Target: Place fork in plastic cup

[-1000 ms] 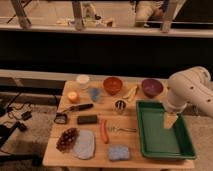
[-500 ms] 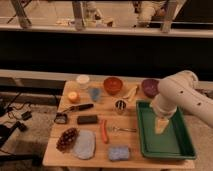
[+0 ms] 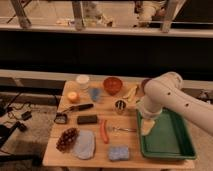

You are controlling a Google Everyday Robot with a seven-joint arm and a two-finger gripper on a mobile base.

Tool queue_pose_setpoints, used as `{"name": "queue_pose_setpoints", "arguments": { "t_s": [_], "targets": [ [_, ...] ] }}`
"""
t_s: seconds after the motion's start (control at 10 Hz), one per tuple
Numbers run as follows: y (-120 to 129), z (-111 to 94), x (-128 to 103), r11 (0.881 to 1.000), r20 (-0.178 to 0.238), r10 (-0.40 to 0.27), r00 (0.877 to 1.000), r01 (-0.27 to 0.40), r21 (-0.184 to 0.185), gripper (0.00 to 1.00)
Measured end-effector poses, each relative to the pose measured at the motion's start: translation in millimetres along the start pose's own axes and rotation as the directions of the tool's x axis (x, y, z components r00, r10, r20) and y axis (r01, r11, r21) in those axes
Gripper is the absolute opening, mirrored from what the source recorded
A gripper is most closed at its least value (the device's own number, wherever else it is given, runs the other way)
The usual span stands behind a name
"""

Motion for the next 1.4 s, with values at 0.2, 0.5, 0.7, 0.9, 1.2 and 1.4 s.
{"name": "queue_pose_setpoints", "arguments": {
  "t_s": [0.2,0.5,0.7,0.9,1.2,1.4],
  "targets": [
    [-3.2,2.9,-25.3,0.999,0.034,-0.039,0.999,0.039,0.026,0.80],
    [0.5,13.3,-46.3,0.996,0.057,-0.083,0.995,0.082,0.026,0.80],
    [6.7,25.1,-61.8,0.993,0.071,-0.120,0.990,0.119,0.020,0.80],
    [10.8,43.5,-79.4,0.990,0.089,-0.138,0.986,0.138,0.009,0.80],
    [5.7,63.3,-94.9,0.992,0.099,-0.125,0.987,0.126,-0.009,0.80],
    [1.9,74.7,-102.7,0.993,0.098,-0.112,0.989,0.115,-0.023,0.80]
  ]
}}
